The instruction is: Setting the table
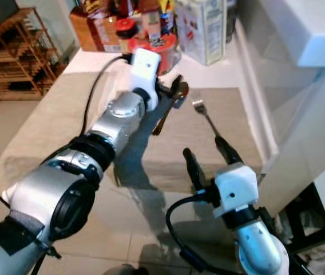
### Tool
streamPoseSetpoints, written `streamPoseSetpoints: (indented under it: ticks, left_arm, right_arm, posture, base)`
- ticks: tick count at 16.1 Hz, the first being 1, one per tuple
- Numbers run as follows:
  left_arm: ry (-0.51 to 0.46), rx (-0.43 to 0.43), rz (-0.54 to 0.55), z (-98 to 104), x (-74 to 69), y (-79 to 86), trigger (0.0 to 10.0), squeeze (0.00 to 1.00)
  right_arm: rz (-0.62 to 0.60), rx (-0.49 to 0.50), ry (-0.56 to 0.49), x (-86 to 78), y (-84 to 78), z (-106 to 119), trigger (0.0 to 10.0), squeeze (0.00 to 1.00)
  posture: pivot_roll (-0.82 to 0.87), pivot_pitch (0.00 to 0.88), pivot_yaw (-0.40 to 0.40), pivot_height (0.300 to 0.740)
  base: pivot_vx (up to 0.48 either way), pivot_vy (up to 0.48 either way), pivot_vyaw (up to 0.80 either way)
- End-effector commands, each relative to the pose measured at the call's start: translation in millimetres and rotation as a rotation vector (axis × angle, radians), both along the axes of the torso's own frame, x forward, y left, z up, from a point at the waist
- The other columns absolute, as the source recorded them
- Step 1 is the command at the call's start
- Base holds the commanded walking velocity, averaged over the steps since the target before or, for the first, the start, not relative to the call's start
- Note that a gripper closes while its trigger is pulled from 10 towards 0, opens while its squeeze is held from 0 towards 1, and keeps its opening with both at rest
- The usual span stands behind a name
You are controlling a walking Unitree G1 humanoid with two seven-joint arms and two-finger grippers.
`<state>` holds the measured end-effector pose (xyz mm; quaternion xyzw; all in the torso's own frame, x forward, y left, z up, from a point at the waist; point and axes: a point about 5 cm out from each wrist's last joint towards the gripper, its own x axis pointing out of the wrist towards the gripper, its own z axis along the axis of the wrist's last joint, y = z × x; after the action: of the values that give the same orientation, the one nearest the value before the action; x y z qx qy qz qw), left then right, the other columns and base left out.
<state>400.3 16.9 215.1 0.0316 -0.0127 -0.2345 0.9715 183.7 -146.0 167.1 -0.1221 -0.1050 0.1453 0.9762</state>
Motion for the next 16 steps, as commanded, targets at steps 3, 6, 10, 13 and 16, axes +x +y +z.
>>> streamPoseSetpoints:
  ticks: [3, 6, 10, 13, 16]
  left_arm:
    - [0.079, 0.058, -0.059, 3, 0.4, -6.8, 10.0, 0.0]
    - [0.149, 0.058, -0.104, -8, -4.9, -16.1, 10.0, 0.0]
    - [0.2, 0.039, -0.142, -13, -9.8, -26.4, 10.0, 0.0]
    - [0.209, 0.105, -0.134, -21, -12.8, -30.0, 10.0, 0.0]
    - [0.205, 0.132, -0.118, -24, -13.1, -29.6, 10.0, 0.0]
  right_arm:
    - [0.01, 0.012, -0.008, -3.8, 3.3, 5, 10.0, 0.0]
    - [-0.018, 0.017, -0.003, -3.5, 1.5, 4, 10.0, 0.0]
    - [-0.035, 0.026, 0.007, -4.6, 0.5, 1, 10.0, 0.0]
    - [-0.051, 0.033, 0.015, -9.9, 2.4, 0, 10.0, 0.0]
    - [-0.063, 0.034, 0.025, -13.7, 2.8, -1, 10.0, 0.0]
  posture:
    - [-0.2, 0.069, 0.116, 0.74]
    - [-0.2, 0.077, 0.128, 0.74]
    - [-0.21, 0.089, 0.141, 0.74]
    - [-0.23, 0.106, 0.155, 0.74]
    - [-0.24, 0.11, 0.158, 0.74]
  base:
    - [0.0, 0.0, 0.0]
    - [0.0, 0.0, 0.0]
    - [0.0, 0.0, 0.0]
    - [0.0, 0.0, 0.0]
    - [0.0, 0.0, 0.0]
